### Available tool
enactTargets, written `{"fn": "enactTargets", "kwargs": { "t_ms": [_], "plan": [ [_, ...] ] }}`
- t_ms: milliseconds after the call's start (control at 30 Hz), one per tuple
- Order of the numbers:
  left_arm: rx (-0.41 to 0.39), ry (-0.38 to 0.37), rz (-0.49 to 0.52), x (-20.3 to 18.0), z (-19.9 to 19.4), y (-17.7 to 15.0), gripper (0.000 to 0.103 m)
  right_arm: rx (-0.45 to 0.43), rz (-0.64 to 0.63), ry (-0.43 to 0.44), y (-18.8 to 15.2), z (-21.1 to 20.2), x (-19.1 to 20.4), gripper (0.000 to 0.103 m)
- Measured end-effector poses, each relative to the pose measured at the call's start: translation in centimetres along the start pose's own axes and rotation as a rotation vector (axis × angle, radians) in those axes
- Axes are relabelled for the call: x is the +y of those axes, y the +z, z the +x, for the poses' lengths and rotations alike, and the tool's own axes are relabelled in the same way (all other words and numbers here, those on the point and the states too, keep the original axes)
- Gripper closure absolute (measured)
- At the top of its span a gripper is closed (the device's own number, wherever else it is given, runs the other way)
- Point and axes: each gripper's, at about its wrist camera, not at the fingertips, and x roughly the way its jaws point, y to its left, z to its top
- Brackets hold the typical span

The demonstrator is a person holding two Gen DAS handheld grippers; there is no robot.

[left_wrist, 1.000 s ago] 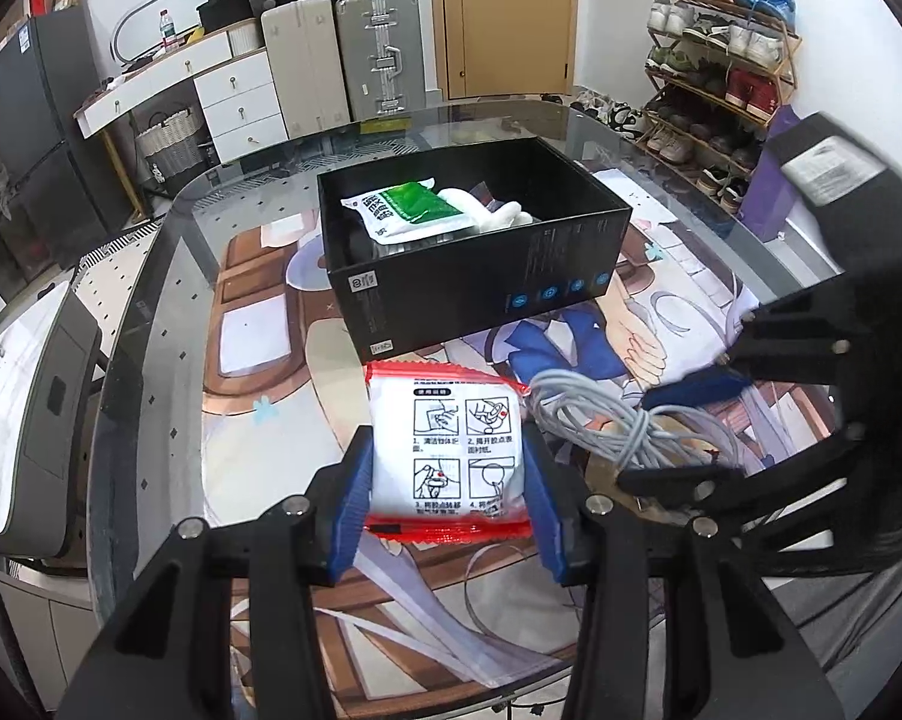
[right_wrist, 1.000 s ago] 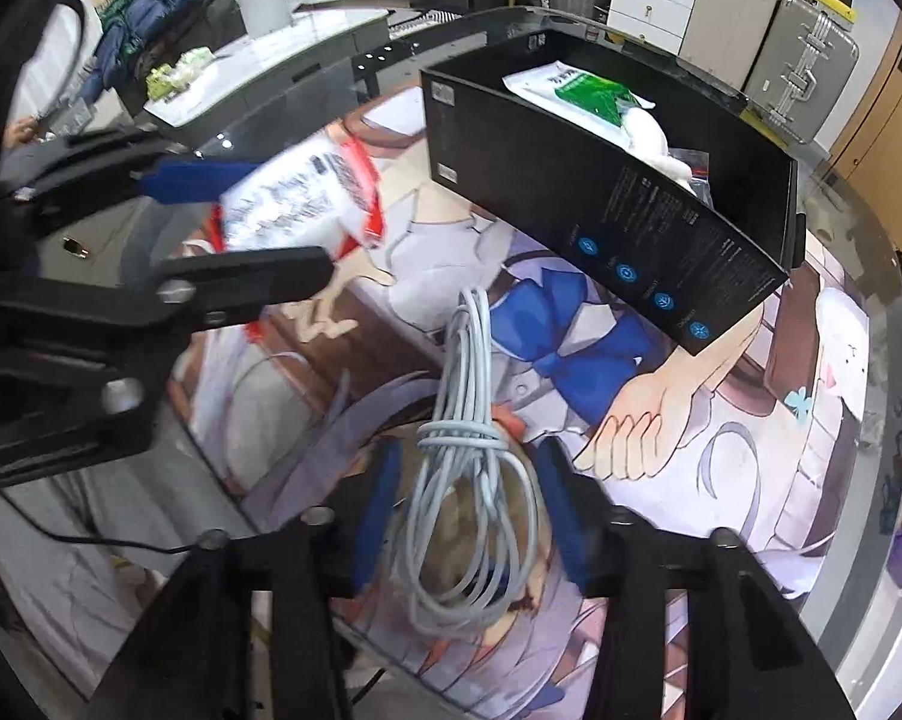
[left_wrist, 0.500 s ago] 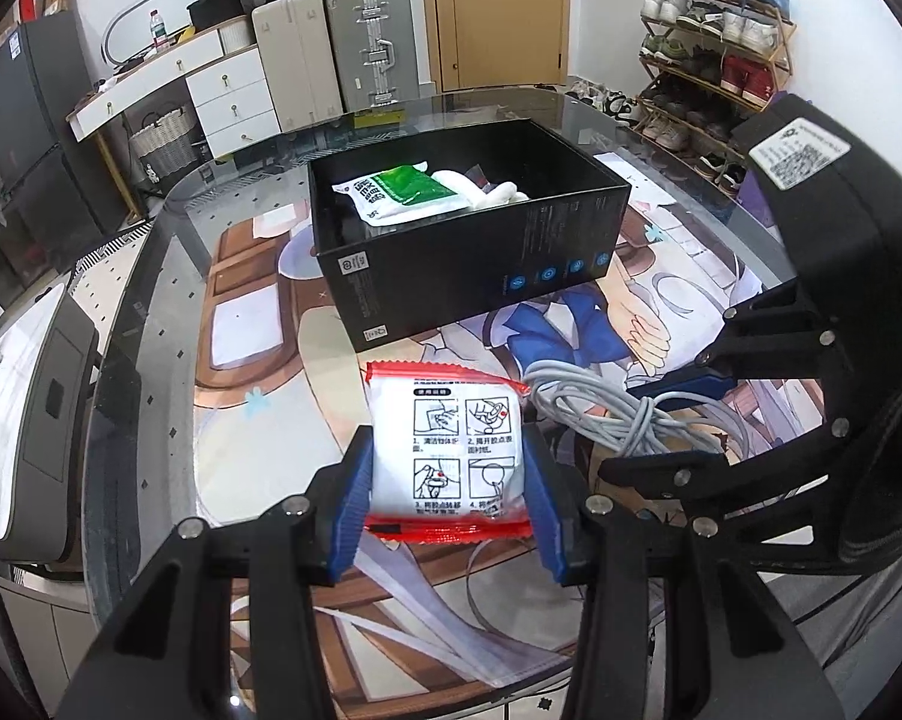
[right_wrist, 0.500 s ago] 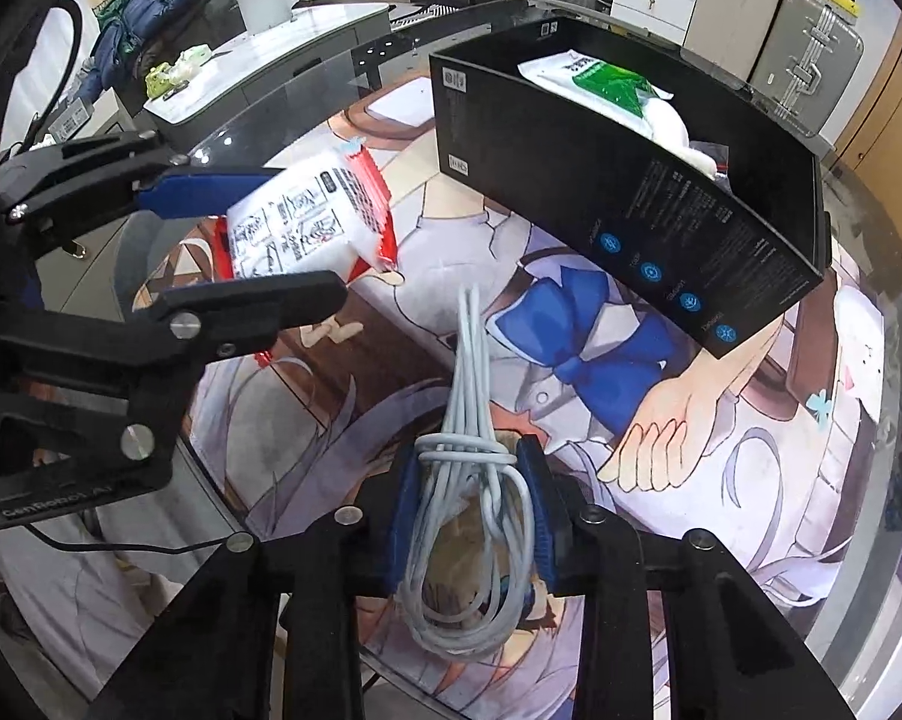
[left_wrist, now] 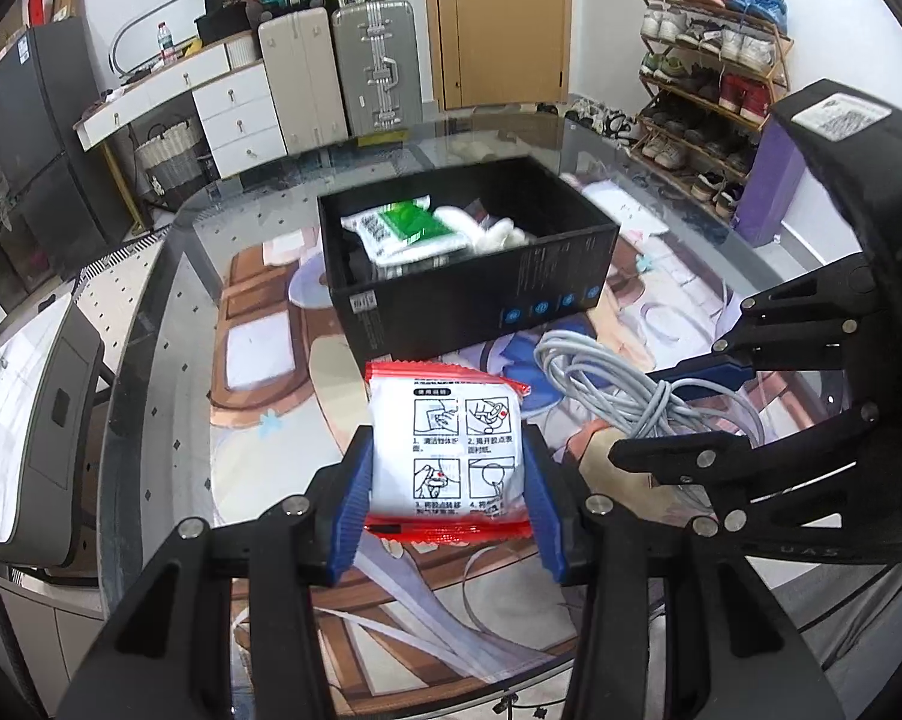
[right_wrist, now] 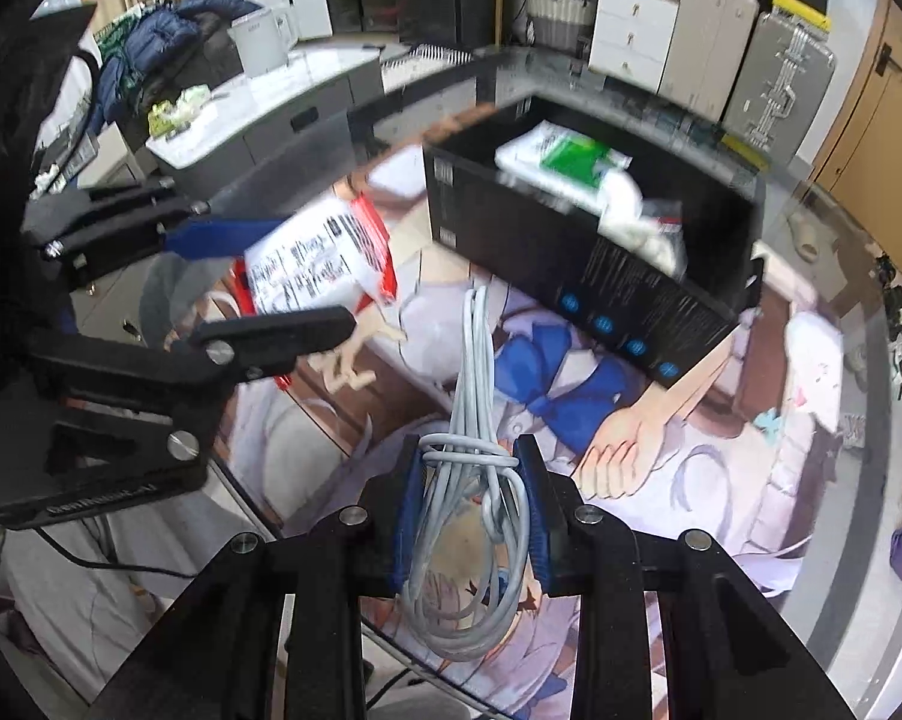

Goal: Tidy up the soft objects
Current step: 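Carry the packet and cable over the black box and release them inside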

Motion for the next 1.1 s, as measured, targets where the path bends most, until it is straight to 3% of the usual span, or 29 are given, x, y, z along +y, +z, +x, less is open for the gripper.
{"fn": "enactTargets", "kwargs": {
  "t_ms": [300, 567, 867, 1000, 1100],
  "plan": [
    [-0.096, 0.0, 0.002, -0.2, -3.4, 1.5, 0.057, -0.162, 0.03, -0.046, 0.5, -6.7, 0.5, 0.073],
    [-0.257, 0.005, -0.063, 0.9, -6.2, 4.4, 0.057, -0.366, 0.094, -0.114, 2.1, -11.2, 0.1, 0.073],
    [-0.355, -0.005, -0.144, 3.0, -5.8, 8.1, 0.057, -0.514, 0.119, -0.199, 5.2, -12.6, -0.3, 0.073],
    [-0.389, 0.033, -0.155, 3.5, -4.1, 9.4, 0.057, -0.544, 0.126, -0.247, 6.8, -11.4, -1.4, 0.073],
    [-0.371, 0.07, -0.19, 4.4, -2.1, 10.0, 0.057, -0.543, 0.159, -0.24, 7.9, -9.7, -2.8, 0.073]
  ]
}}
